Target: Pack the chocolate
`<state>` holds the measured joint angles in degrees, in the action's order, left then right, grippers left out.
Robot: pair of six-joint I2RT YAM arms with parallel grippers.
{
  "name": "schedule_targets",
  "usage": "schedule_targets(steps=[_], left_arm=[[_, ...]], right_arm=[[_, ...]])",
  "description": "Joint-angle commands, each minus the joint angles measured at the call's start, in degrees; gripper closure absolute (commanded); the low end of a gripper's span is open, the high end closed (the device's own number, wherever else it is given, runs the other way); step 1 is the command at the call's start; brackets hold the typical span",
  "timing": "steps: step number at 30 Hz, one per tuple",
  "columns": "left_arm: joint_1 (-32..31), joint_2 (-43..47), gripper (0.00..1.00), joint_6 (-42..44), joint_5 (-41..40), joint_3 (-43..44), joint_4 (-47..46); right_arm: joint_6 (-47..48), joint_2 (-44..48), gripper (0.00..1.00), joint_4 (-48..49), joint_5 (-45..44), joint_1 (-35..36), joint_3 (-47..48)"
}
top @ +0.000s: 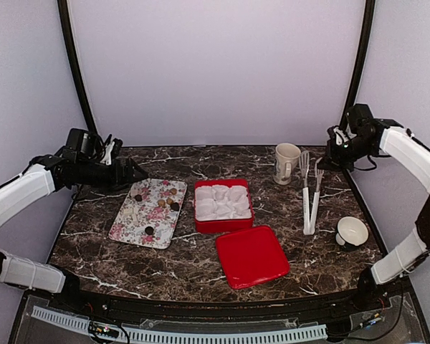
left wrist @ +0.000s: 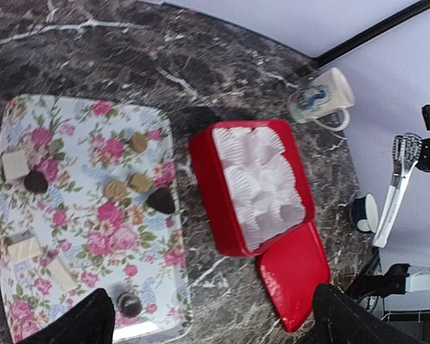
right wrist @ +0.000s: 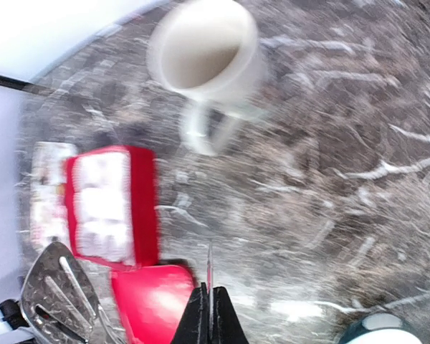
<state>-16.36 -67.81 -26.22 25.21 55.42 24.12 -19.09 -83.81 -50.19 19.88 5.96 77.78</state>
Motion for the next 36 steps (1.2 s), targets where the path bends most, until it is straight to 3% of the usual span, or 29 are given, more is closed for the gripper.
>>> schedule_targets(steps=[1, 7, 12, 18, 28, 36], left_arm=[[-1.51, 3.61, 0.01, -2.62, 5.99, 3.62, -6.90], [-6.22, 4.75, 0.01, -8.11, 9.70, 4.56, -19.04], [-12.23, 2.62, 0.02, -13.06, 11.33, 5.60, -28.18], [-19.37, -1.87, 0.04, -19.21, 10.62, 6.05, -36.82], [-28.05, -9.46, 0.09, -23.55, 9.41, 8.69, -43.75], [-28.55, -13.29, 0.19, -26.79, 14.33, 10.77, -48.89]], right_arm=[[-5.71, 5.79, 1.00, 11.20, 14.38, 0.02, -0.53], [-26.09, 11.99, 1.00, 41.38, 23.75, 2.64, -9.05], [-37.88, 10.69, 1.00, 61.08, 21.38, 9.61, -13.33], [-45.97, 5.83, 1.00, 77.31, 17.22, 17.43, -13.06], [-49.84, -1.34, 1.00, 88.70, 11.32, 25.24, -12.12], [-55.76, -5.98, 1.00, 100.51, 10.17, 28.46, -12.89]])
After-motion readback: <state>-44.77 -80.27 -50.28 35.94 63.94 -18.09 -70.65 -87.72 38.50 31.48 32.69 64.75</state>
